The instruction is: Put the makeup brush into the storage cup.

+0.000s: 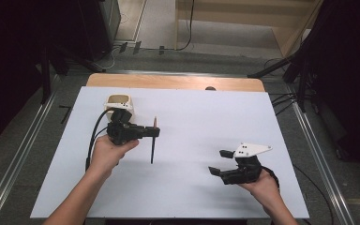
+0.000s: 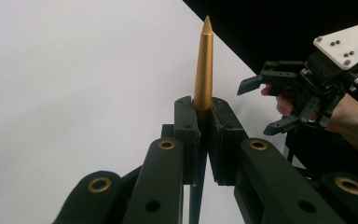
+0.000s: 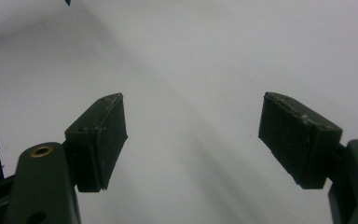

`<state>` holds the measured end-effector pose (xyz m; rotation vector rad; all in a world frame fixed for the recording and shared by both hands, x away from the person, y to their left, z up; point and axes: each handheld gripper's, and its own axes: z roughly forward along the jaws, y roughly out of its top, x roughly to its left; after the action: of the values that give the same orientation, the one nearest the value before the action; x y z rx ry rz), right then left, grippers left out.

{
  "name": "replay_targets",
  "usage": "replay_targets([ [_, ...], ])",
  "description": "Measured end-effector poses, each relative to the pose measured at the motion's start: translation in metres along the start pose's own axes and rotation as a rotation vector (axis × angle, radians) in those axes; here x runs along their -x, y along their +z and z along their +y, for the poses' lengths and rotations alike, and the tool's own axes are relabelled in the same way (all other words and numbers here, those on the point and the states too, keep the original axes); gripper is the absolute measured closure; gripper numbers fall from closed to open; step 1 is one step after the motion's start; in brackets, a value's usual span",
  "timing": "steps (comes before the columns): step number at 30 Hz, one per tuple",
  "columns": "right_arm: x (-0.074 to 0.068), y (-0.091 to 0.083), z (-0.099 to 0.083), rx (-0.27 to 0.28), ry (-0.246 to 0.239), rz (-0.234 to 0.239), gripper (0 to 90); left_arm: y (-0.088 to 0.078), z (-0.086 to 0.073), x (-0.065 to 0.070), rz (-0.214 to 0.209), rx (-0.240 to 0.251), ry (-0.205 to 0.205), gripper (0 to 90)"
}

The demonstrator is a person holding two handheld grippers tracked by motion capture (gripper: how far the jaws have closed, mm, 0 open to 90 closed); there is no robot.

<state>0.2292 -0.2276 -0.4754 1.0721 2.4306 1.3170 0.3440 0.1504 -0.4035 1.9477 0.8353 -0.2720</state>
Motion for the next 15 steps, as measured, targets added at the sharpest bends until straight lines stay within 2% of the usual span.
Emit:
replay_targets([
  [15,0.000,-0.003,-0.003,0.000,-0.001,-0.002,24.1,-0.026,0.020,-0.007,0.044,0.042,0.001,83.6],
])
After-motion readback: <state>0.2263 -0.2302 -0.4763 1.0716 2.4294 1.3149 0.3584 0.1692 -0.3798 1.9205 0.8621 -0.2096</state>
